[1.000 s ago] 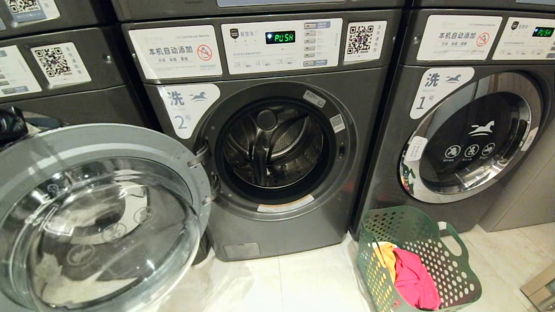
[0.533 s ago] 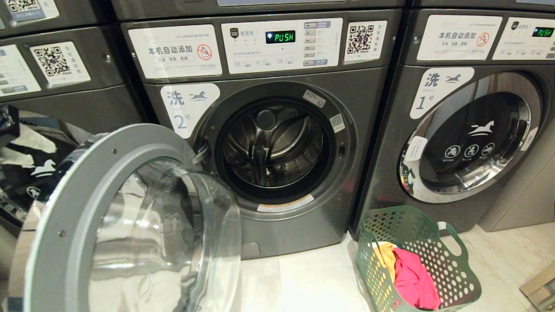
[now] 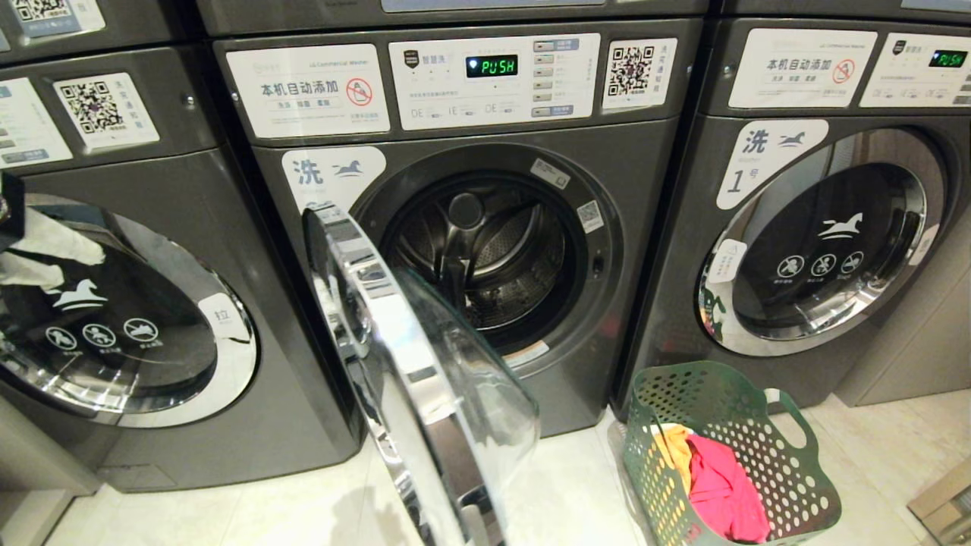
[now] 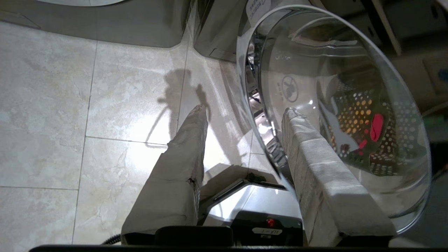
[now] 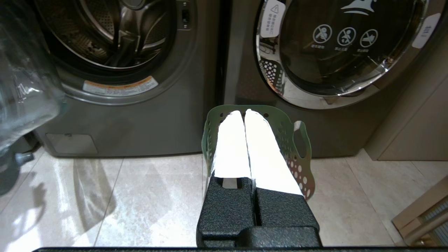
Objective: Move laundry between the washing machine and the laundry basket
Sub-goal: Close the washing machine door with the left hand
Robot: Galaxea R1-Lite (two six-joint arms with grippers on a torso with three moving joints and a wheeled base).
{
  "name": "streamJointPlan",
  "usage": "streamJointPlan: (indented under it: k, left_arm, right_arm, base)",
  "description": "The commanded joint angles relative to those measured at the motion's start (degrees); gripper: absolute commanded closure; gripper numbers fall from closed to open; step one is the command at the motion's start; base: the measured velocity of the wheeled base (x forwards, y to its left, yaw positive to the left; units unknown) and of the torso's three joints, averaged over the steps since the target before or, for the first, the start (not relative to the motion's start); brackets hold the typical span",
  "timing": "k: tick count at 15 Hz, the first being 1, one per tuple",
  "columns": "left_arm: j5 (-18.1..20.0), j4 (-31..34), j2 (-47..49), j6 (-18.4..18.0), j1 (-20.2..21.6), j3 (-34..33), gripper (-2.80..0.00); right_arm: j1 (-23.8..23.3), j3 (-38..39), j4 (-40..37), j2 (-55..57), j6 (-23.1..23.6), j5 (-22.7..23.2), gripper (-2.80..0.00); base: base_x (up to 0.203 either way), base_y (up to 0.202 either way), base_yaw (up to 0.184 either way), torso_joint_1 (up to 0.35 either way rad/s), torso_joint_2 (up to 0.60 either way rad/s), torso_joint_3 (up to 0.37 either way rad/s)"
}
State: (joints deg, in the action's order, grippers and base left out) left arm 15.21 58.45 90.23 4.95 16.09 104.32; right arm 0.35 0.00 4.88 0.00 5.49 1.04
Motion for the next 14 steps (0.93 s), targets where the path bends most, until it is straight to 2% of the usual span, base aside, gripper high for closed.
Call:
streamJointPlan:
  k: [1, 4, 6, 8, 11, 14]
  left_arm:
    - [0.1, 0.3, -1.7, 0.1, -0.2, -0.5, 0.00]
    - [1.9, 0.2, -5.2, 0.1, -2.0, -1.8, 0.00]
    - [2.2, 0.0, -9.7, 0.0, -5.1, -3.5, 0.00]
    - [0.3, -0.4, -16.6, -0.3, -7.6, -6.7, 0.00]
    - [-5.2, -6.1, -27.8, -1.6, -10.1, -17.9, 0.00]
    - [-10.0, -19.2, -37.7, -3.5, -10.5, -37.1, 0.00]
  right_arm:
    - [0.1, 1.9, 0.0, 0.0, 0.1, 0.0, 0.00]
    - [0.1, 1.9, 0.2, 0.1, 0.2, 0.3, 0.00]
    - [0.1, 1.1, -1.0, 0.2, 5.1, 1.7, 0.00]
    - [0.1, -5.5, -2.7, 3.4, 7.2, 2.7, 0.00]
    - [0.2, -18.5, -4.0, 21.9, 5.8, 6.6, 0.00]
    - [0.7, -26.6, -1.4, 49.8, 5.7, 12.2, 0.00]
  base:
    - [0.000, 0.000, 0.000, 0.000, 0.00, 0.000]
    - [0.000, 0.000, 0.000, 0.000, 0.00, 0.000]
    - [0.000, 0.000, 0.000, 0.000, 0.00, 0.000]
    - [0.000, 0.000, 0.000, 0.000, 0.00, 0.000]
    - [0.000, 0.000, 0.000, 0.000, 0.00, 0.000]
    - [0.000, 0.000, 0.000, 0.000, 0.00, 0.000]
